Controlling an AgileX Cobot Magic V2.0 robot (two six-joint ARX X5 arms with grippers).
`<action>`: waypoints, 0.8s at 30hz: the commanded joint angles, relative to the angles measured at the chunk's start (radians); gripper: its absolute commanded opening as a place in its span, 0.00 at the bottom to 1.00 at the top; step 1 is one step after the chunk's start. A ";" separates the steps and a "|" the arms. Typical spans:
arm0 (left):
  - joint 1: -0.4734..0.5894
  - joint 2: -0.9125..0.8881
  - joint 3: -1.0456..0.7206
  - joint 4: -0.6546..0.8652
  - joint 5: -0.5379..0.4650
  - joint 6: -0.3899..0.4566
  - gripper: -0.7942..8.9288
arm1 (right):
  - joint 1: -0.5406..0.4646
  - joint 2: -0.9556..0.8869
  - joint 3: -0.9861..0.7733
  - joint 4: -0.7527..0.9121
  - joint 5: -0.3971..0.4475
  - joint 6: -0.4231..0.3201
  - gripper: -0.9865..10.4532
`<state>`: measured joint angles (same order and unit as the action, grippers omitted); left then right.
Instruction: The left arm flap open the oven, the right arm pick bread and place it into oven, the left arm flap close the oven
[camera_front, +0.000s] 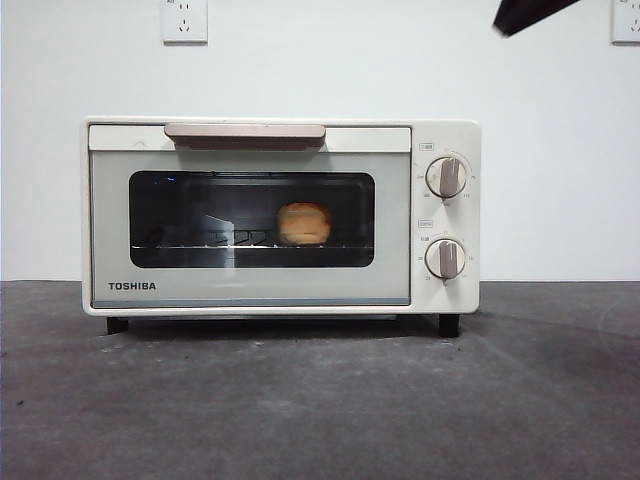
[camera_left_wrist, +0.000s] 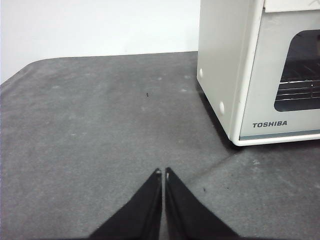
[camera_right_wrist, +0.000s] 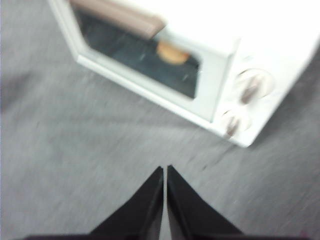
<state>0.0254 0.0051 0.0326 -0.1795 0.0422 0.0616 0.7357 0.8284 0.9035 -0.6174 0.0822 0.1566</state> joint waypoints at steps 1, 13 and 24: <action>0.001 -0.002 -0.021 -0.007 -0.001 0.004 0.10 | -0.083 -0.045 -0.006 0.063 -0.100 -0.025 0.09; 0.001 -0.002 -0.021 -0.007 -0.002 0.004 0.10 | -0.521 -0.381 -0.288 0.377 -0.290 -0.139 0.09; 0.001 -0.002 -0.021 -0.007 -0.001 0.004 0.10 | -0.689 -0.660 -0.632 0.583 -0.258 -0.143 0.09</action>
<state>0.0250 0.0051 0.0326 -0.1795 0.0422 0.0616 0.0490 0.1783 0.2794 -0.0521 -0.1799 0.0227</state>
